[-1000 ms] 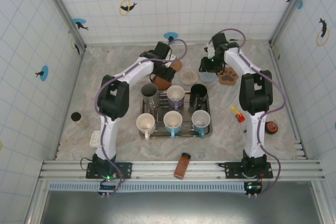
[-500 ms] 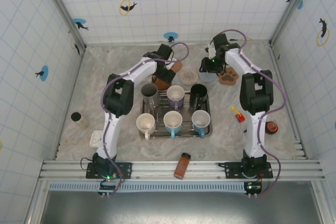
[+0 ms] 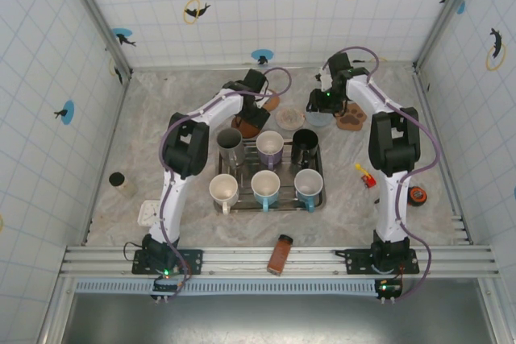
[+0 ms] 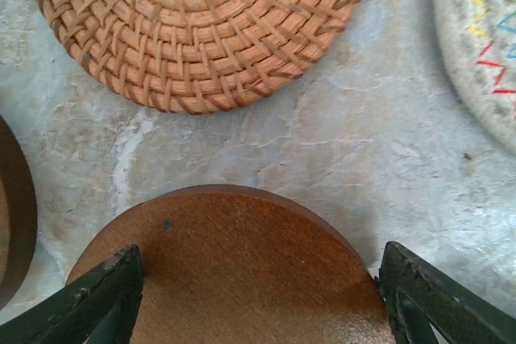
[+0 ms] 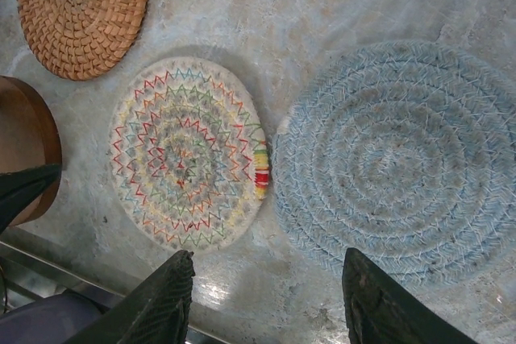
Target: Place the cup by the coaster
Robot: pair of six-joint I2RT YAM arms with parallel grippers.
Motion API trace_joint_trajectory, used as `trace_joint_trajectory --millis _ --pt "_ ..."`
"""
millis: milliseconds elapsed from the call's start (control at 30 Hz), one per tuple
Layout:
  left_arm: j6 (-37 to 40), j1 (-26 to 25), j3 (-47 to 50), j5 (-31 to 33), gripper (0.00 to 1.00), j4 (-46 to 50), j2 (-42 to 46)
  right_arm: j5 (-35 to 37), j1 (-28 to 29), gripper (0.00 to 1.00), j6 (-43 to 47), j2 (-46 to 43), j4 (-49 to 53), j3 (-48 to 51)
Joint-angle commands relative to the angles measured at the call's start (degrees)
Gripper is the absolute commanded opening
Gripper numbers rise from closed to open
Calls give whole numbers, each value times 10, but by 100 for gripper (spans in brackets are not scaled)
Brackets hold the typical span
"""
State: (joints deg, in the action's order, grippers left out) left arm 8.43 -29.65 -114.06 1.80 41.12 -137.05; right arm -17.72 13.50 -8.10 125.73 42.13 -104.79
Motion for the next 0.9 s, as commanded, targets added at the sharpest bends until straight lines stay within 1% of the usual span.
trace_joint_trajectory --millis 0,233,400,600,867 --pt "13 2 2 33 76 20 -29 -4 -3 52 -2 -31 -5 15" --pt "15 2 10 62 74 3 -39 -5 -5 52 -3 -30 -5 17" --pt "20 3 5 97 70 -7 -53 -4 -6 52 -3 -32 -5 20" --pt "20 9 -1 109 64 -19 -64 -10 -3 51 -8 -36 -7 16" --pt "19 26 4 117 62 -29 -61 -12 11 50 -13 -22 5 -26"
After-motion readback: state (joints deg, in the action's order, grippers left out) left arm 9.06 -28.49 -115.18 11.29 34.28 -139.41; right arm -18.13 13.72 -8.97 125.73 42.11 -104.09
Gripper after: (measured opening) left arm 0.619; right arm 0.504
